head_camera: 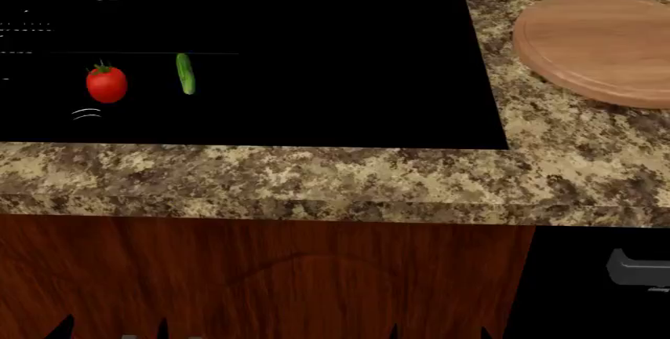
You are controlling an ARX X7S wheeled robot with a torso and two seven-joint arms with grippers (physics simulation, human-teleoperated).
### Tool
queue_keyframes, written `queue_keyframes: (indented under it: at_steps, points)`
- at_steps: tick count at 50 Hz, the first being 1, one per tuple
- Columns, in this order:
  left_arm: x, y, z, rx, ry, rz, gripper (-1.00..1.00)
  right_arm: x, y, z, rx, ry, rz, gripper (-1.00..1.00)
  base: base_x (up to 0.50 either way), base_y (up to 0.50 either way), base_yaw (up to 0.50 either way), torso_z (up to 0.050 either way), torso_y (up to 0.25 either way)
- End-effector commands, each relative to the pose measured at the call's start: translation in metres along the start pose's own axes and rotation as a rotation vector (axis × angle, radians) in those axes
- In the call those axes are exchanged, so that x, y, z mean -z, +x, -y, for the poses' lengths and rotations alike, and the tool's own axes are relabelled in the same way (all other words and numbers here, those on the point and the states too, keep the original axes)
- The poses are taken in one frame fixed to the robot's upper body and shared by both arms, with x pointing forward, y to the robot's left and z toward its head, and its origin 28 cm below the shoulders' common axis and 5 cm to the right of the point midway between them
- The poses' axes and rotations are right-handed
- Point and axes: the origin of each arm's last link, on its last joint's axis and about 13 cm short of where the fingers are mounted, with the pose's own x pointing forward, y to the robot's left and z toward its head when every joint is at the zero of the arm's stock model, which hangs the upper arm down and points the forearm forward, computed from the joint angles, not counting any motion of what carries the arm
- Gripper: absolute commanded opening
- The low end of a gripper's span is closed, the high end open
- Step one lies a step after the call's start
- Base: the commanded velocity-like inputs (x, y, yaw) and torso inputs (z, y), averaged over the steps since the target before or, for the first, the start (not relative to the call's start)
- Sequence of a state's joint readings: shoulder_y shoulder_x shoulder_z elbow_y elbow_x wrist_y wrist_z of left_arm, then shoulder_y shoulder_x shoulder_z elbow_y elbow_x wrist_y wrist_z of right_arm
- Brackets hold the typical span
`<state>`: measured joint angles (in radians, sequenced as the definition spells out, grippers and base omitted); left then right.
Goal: Pick the vegetables from the sink and place them on the cutting board.
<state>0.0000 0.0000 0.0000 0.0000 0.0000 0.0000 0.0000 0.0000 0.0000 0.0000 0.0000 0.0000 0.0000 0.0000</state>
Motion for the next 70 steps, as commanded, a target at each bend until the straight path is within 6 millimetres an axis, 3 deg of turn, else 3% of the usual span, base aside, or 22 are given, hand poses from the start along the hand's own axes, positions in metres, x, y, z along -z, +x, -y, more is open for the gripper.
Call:
queue_keyframes:
  at_steps: [1,8,13,33,57,59,60,63,64,66,70]
  points:
    - [-0.001,-0.001,0.0,0.0,0.007,0.0,1.0,0.0,0.0,0.0,0.0,0.0,0.0,1.0,0.0,0.0,0.0,0.0,0.0]
    - [0.001,-0.002,0.0,0.021,0.037,-0.004,1.0,0.001,0.0,0.001,0.024,0.005,-0.003,1.0,0.0,0.0,0.0,0.0,0.0]
    - [-0.004,-0.003,-0.001,0.016,-0.037,0.025,1.0,0.003,0.002,-0.001,0.029,-0.018,-0.044,1.0,0.0,0.0,0.0,0.0,0.0]
    - [0.002,-0.001,0.001,0.031,-0.009,0.005,1.0,0.003,0.004,-0.005,0.015,-0.103,-0.059,1.0,-0.07,0.5,0.0,0.0,0.0]
    - [0.002,0.0,0.0,0.017,0.021,0.001,1.0,0.0,0.0,-0.003,0.04,-0.056,-0.059,1.0,0.0,0.46,0.0,0.0,0.0]
    - [-0.001,0.003,0.002,0.069,-0.01,-0.03,1.0,-0.013,0.0,-0.003,-0.034,-0.042,-0.113,1.0,0.0,0.0,0.0,0.0,0.0]
    - [-0.008,0.009,0.005,0.104,0.084,-0.027,1.0,-0.023,0.0,-0.002,-0.07,-0.099,-0.12,1.0,0.0,0.0,0.0,0.0,0.0]
    - [-0.04,0.019,0.006,0.171,0.086,0.036,1.0,-0.058,0.011,0.004,-0.106,-0.138,-0.112,1.0,0.0,0.0,0.0,0.0,0.0]
    - [-0.058,0.028,0.006,0.186,0.069,0.066,1.0,-0.086,0.018,0.007,-0.118,-0.175,-0.071,1.0,0.0,0.0,0.0,0.0,0.0]
    - [-0.084,0.038,0.005,0.212,0.059,0.103,1.0,-0.117,0.027,0.006,-0.113,-0.211,-0.045,1.0,0.0,0.0,0.0,0.0,0.0]
    - [-0.128,0.052,0.003,0.188,0.109,0.194,1.0,-0.158,0.044,0.006,-0.108,-0.239,0.023,1.0,0.0,0.0,0.0,0.0,0.0]
